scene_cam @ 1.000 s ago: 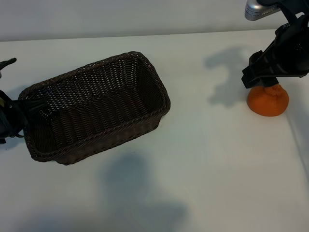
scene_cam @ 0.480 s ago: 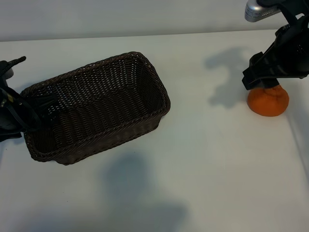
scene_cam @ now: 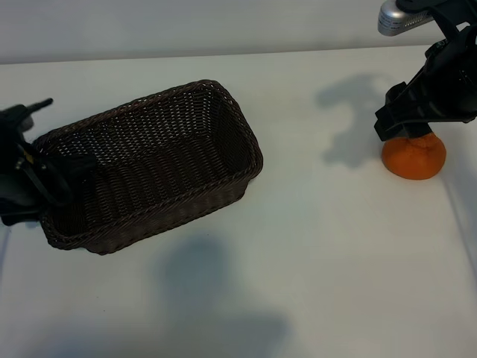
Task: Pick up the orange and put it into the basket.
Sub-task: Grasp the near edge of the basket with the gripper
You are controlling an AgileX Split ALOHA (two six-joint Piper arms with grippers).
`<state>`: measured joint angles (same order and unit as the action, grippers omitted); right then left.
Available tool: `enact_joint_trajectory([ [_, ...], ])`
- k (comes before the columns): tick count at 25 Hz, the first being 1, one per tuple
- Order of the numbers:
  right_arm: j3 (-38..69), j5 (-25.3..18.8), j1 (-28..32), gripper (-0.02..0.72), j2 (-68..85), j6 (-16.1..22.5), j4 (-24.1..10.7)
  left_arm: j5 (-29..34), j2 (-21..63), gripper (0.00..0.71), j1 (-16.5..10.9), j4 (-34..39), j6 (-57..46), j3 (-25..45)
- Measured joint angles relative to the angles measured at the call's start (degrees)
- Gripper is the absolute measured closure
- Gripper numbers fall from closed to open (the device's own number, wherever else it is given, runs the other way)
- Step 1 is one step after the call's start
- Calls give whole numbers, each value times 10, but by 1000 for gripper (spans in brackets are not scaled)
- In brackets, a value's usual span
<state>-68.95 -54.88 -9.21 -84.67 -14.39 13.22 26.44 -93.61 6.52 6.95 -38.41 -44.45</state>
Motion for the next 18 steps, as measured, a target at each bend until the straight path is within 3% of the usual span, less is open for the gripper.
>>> enact_joint_trajectory([
  [13, 0, -2, 0, 109, 0, 0, 0, -12, -22, 127, 0, -31, 8, 0],
  [18, 0, -2, 0, 109, 0, 0, 0, -12, -22, 292, 0, -32, 8, 0],
])
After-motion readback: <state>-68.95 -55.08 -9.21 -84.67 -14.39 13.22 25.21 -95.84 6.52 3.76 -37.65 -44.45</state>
